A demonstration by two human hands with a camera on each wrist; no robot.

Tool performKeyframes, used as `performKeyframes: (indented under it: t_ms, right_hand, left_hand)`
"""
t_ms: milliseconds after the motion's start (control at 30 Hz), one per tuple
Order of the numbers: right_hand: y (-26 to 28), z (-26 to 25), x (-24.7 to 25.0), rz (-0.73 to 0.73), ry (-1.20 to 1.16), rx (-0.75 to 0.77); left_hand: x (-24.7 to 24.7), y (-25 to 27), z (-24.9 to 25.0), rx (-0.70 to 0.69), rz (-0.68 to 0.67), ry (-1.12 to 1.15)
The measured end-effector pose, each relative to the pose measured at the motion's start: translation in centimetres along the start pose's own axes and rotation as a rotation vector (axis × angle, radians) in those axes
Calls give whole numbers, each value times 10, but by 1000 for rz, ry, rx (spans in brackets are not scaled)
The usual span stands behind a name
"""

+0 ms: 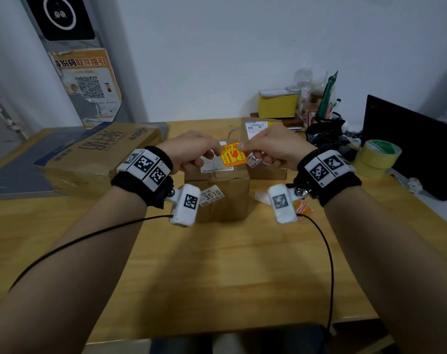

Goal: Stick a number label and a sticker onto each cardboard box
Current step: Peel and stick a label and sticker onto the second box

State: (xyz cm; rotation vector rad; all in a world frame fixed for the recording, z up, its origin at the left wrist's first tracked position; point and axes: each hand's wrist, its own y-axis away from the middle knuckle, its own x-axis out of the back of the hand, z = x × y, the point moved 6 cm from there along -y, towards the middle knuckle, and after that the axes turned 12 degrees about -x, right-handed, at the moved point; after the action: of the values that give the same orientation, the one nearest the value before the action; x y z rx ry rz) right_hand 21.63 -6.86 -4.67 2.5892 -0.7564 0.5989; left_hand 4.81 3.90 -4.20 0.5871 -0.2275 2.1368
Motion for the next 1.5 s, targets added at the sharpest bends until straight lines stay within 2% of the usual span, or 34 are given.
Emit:
performKeyframes:
  t_ms: [133,333,533,1033,1267,1500]
  right_hand:
    - [5,-1,-4,-55,-59,-15]
    - [3,9,-4,-136,-242,-150]
    - [5,26,-19,-157,-217,-255]
    - [-4,39,-27,-131,-198,-279]
    - [-8,41,-27,-61,-179,-253]
    - [-8,40,-26,-28,-132,-224]
  left_hand:
    - [2,0,-3,23,34,5]
    - [12,3,-12,29,170,-34]
    - [10,5,-20,-3,306,-44]
    - [-7,8,-25,-1,290,-78]
    - [-5,8,-30,43,351,-211]
    - [-10,6,-30,73,351,-296]
